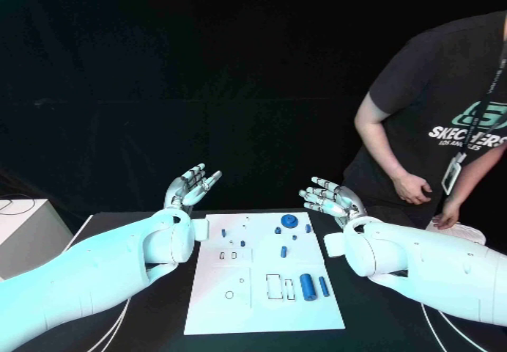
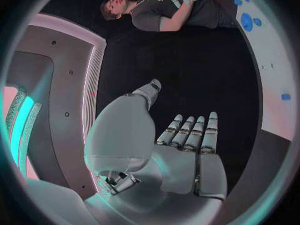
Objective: Assemble the parts on the task board
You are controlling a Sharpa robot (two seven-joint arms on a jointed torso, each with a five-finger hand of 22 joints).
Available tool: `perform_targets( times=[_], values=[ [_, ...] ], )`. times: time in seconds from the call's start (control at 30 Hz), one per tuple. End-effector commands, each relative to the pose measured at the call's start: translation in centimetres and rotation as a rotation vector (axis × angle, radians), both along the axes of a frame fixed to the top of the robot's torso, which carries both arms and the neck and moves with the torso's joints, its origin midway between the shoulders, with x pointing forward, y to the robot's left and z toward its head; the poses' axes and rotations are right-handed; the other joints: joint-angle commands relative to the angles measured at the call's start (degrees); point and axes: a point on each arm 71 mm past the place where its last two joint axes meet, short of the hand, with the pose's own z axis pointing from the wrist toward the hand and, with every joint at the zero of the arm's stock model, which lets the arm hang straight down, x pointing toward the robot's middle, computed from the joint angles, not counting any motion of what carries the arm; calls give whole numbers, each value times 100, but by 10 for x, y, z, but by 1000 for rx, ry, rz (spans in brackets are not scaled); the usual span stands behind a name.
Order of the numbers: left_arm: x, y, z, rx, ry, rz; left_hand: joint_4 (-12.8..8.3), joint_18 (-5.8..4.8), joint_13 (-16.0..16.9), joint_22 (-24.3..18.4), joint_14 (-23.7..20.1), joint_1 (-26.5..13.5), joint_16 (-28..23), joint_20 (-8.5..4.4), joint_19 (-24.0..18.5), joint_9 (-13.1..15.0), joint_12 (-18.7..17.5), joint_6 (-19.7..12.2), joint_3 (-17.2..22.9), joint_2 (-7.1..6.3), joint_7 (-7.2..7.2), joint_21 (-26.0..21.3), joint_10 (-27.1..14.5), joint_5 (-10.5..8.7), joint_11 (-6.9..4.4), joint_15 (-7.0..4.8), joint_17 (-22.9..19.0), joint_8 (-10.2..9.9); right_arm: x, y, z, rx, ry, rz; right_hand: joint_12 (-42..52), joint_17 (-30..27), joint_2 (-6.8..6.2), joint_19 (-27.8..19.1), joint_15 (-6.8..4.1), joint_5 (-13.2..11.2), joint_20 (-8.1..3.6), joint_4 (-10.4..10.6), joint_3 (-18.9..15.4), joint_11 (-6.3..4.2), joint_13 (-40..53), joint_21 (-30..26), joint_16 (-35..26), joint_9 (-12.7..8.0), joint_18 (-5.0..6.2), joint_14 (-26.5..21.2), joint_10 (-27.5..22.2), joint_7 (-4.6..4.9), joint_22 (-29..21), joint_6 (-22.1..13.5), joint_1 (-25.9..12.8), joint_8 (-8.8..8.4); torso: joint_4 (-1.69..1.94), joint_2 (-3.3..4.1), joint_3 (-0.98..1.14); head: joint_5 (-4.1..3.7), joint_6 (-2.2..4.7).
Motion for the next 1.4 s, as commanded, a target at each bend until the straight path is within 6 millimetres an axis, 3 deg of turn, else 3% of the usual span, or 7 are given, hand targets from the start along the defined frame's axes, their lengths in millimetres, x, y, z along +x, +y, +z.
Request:
perform_targets(
  times=[0.03, 0.3, 0.47, 0.57, 0.83, 1.2, 1.4],
  values=[
    [5, -8, 1, -16, -19, -138, 35, 122, 15, 18, 96, 320, 44, 61, 120, 33, 38, 99, 98, -27, 690, 34, 98, 43, 52, 57, 21, 43, 3, 9, -3, -17, 55, 179, 47, 29, -8, 188, 31, 79, 41, -15, 125, 42, 26, 55, 68, 42, 100, 255, 238, 849, 28, 224, 366, 67, -1, -1, 0, 0, 0],
    [6, 3, -1, -19, -19, -154, 102, 128, 38, 67, 461, 397, 132, 83, 358, 86, 71, 283, 79, 8, 741, 122, 329, 47, 103, 98, 93, 105, 15, -3, 4, -257, -96, 236, 158, 178, -17, 929, -145, 51, 38, -174, 218, -97, 103, 200, 302, 253, 272, 1595, 1664, 759, 98, 1498, 609, 366, -20, 23, 3, 46, -103],
    [2, 10, 3, -19, -25, -163, 114, 239, 172, 306, 2501, 451, 695, 86, 1814, 379, 345, 1257, 148, 63, 760, 586, 1825, 76, 214, -52, 534, 464, 20, -3, 10, -425, -210, 274, 215, 239, -111, 1561, -340, 42, -12, -286, 383, -279, 117, 457, 452, 433, 431, 2130, 2533, 595, 173, 2686, 715, 650, -29, 50, 11, 43, -138],
    [-2, 13, 6, -17, -29, -183, 111, 493, 262, 476, 3343, 428, 1176, 52, 2486, 725, 691, 2506, 232, 58, 710, 1013, 3197, 49, 0, -305, 757, 919, 23, -2, 15, -530, -272, 298, 216, 275, -166, 1840, -451, 44, -116, -326, 534, -370, 116, 595, 553, 442, 436, 2446, 2878, 525, 208, 2953, 752, 724, -26, 106, 29, 31, -139],
    [-20, 13, 18, -27, -28, -259, 143, 518, 292, 853, 4461, 371, 2299, -322, 3341, 796, 839, 3198, 576, -73, 449, 1812, 4251, 50, -337, -742, 1456, 1210, 30, -1, 26, -809, -356, 372, 177, 608, -262, 2692, -887, -28, -615, -455, 546, -676, 124, 1380, 1014, 505, 405, 3598, 3760, 290, 607, 3516, 833, 889, 13, 288, 62, -12, -126],
    [-44, -2, 47, -85, -53, -377, 42, 487, 257, 1993, 4340, 228, 4467, -628, 3472, 831, 564, 3298, 970, -265, 369, 3565, 4615, 44, -429, -903, 2773, 1190, 41, 6, 45, -1145, -380, 420, 129, 2822, -511, 3595, -1403, 14, -1158, -385, 615, -1028, 372, 3626, 3387, 571, 412, 5016, 4512, 17, 2162, 3882, 686, 720, 133, 601, 64, -108, -51],
    [-53, -4, 56, -82, -62, -412, 8, 510, 415, 2695, 4484, 141, 5217, -721, 3521, 863, 766, 3309, 1043, -302, 302, 4638, 4966, 52, -552, -1016, 3178, 1186, 44, 12, 52, -1245, -375, 425, 133, 5346, -660, 4633, -1416, 102, -1163, -260, 849, -1053, 586, 6328, 6138, 721, -55, 5240, 4510, 9, 5443, 3898, 585, 689, 190, 741, 55, -161, -31]
  ],
)
